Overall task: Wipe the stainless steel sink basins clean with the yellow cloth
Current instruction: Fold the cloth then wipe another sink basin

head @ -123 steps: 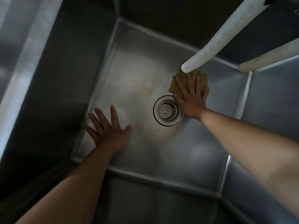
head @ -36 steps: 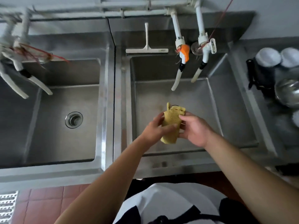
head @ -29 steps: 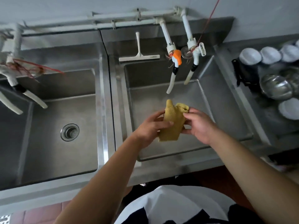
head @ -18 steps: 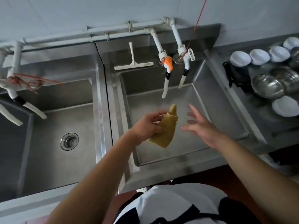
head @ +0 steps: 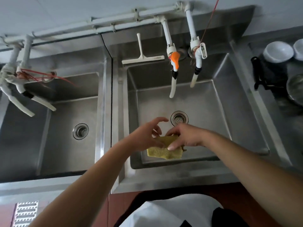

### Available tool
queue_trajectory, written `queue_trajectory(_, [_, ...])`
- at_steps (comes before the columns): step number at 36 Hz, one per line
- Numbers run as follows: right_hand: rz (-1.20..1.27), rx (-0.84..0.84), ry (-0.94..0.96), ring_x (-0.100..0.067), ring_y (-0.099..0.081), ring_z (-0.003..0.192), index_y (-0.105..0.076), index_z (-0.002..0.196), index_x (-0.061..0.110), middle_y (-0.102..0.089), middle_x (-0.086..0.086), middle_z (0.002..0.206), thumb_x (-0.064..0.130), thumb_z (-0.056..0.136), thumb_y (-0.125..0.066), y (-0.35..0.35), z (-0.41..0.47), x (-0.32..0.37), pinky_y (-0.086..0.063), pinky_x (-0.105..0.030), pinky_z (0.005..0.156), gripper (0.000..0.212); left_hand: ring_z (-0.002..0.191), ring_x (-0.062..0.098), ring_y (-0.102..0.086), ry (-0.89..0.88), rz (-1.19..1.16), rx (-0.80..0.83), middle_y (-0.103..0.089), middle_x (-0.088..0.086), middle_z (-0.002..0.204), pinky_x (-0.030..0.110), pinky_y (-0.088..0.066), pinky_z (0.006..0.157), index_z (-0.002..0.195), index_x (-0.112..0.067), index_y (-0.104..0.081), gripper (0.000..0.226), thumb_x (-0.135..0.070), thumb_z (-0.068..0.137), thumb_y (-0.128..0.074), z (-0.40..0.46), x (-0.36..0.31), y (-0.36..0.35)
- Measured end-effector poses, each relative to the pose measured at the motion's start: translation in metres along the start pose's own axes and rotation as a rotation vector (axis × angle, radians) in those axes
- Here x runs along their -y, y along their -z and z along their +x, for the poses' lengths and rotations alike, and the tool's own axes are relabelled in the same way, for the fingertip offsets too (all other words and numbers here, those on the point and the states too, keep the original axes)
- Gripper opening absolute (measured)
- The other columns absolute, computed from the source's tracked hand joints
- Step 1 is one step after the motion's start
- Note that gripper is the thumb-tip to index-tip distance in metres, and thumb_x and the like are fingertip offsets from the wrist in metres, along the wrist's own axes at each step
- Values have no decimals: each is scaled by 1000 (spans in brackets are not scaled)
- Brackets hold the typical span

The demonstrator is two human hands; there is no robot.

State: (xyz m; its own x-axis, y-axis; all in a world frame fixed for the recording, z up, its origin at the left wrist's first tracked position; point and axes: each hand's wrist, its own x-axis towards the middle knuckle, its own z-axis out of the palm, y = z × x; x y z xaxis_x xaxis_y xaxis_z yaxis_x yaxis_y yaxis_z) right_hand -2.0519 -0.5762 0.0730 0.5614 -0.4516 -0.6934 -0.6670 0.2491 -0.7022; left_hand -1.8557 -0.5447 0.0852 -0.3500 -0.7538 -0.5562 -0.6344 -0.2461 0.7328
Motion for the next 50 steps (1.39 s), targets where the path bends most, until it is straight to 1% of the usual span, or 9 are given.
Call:
queue_trajectory(5, [-161, -13, -79, -10, -62, 70, -71, 84, 27, -68, 6, 76, 27, 82, -76, 5, 40, -30, -44, -26, 63, 6, 116, 12, -56, 68, 31, -63, -54, -4, 131, 24, -47, 96, 140, -37, -45, 71, -17, 81, -79, 35, 25, -8])
queue_trajectory(10, [-202, -319, -218, -17, -44, 52, -48, 55, 15, -44, -1, 54, 20, 78, -72, 10, 91, -91, -28, -29, 52, 34, 151, 28, -13, 216, 425, -372, -23, 2, 162, 46, -14, 122, 150, -35, -31, 68, -36, 91, -64, 69, 68, 14])
queue_trajectory(15, [-261, -583, -345, -33, -64, 68, -59, 68, 5, -59, -10, 66, 14, 80, -59, 31, 149, -131, -41, -30, 56, 15, 150, 29, 21, 395, 643, -558, 21, 6, 164, 47, 9, 123, 157, -30, 9, 85, -49, 97, -49, 92, 110, 45])
queue_trajectory(21, [-391, -820, -305, -35, -65, 83, -68, 83, 17, -64, -5, 77, 12, 84, -53, 90, 222, -115, -51, -40, 78, 16, 151, 27, 18, 429, 769, -674, 18, 8, 164, 48, 5, 124, 157, -22, 10, 91, -59, 93, -41, 108, 148, 46])
queue_trajectory(25, [-427, -975, -168, -40, -61, 98, -67, 103, 10, -67, -16, 99, 21, 92, -55, 124, 273, -106, -47, -48, 89, 19, 152, 26, 12, 410, 792, -745, 8, 6, 166, 46, 1, 124, 158, -19, 3, 88, -56, 92, -40, 110, 149, 41])
queue_trajectory(32, [-652, -695, -69, -33, -32, 143, -36, 146, 25, -38, -8, 153, 40, 81, -34, 129, 367, -156, -31, -60, 111, 66, 153, 26, 8, 426, 794, -764, 2, 5, 167, 46, -3, 125, 159, -19, -3, 87, -49, 90, -45, 113, 150, 40])
queue_trajectory(40, [-546, -780, -28, -35, -19, 149, -24, 154, 8, -24, -17, 161, 30, 97, -46, 99, 383, -121, -15, -49, 119, 65, 153, 30, -4, 421, 771, -794, -12, 8, 166, 50, -11, 123, 158, -16, -15, 87, -44, 82, -48, 115, 148, 41])
queue_trajectory(46, [-358, -624, -227, -30, 15, 151, 2, 157, 32, 13, -3, 165, 57, 95, -38, 96, 424, -96, 5, -55, 120, 78, 153, 32, -8, 413, 777, -817, -16, 10, 165, 51, -13, 123, 157, -14, -20, 85, -40, 81, -48, 116, 148, 40])
queue_trajectory(50, [-353, -588, -258, -33, 26, 147, 8, 156, 33, 25, -3, 162, 63, 96, -32, 92, 437, -91, 12, -59, 117, 78, 153, 31, -5, 426, 774, -804, -14, 9, 165, 51, -12, 123, 157, -16, -17, 85, -41, 82, -46, 116, 148, 40])
